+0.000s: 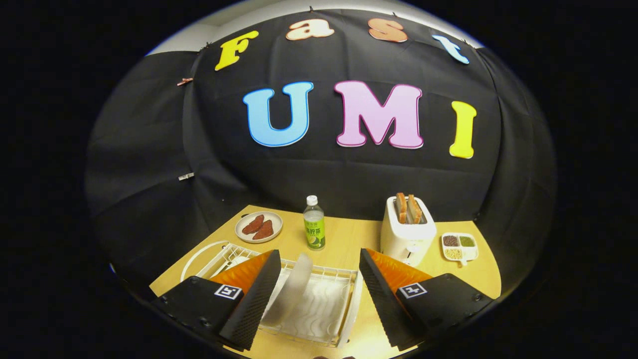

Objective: Take the plate from the dish rack, then take the spoon from the basket and place it into the plate.

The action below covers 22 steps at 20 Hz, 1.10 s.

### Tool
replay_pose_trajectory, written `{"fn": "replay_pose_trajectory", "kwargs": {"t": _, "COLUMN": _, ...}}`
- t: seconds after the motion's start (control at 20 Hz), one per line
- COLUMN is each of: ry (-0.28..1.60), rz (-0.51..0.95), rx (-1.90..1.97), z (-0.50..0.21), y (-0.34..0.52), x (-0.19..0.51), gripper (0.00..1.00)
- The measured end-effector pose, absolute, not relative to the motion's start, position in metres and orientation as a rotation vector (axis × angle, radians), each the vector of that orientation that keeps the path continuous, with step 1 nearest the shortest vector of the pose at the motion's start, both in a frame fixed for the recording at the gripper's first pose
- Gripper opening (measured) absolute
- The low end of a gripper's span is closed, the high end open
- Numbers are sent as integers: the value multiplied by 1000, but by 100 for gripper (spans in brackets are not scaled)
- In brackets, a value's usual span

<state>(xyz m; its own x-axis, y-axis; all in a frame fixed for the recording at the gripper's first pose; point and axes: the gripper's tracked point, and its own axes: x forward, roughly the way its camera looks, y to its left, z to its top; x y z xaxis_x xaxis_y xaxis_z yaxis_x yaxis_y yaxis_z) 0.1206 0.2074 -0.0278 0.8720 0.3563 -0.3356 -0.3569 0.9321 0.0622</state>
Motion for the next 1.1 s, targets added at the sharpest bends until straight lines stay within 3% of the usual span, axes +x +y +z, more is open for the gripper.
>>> {"fn": "replay_pose_trajectory", "kwargs": {"t": 0.55, "ry": 658, "rz": 342, "rx": 39, "z": -111, "y": 230, "x": 135, "gripper": 97}}
{"fn": "replay_pose_trajectory", "kwargs": {"t": 0.7, "ry": 766, "rz": 343, "rx": 99, "z": -128, "y": 243, "x": 128, "gripper": 77}}
{"fn": "replay_pose_trajectory", "kwargs": {"t": 0.85, "ry": 843, "rz": 320, "rx": 139, "z": -137, "y": 250, "x": 125, "gripper": 49}}
{"fn": "replay_pose_trajectory", "kwargs": {"t": 1.1, "ry": 876, "rz": 257, "rx": 91, "z": -138, "y": 246, "x": 123, "gripper": 38}}
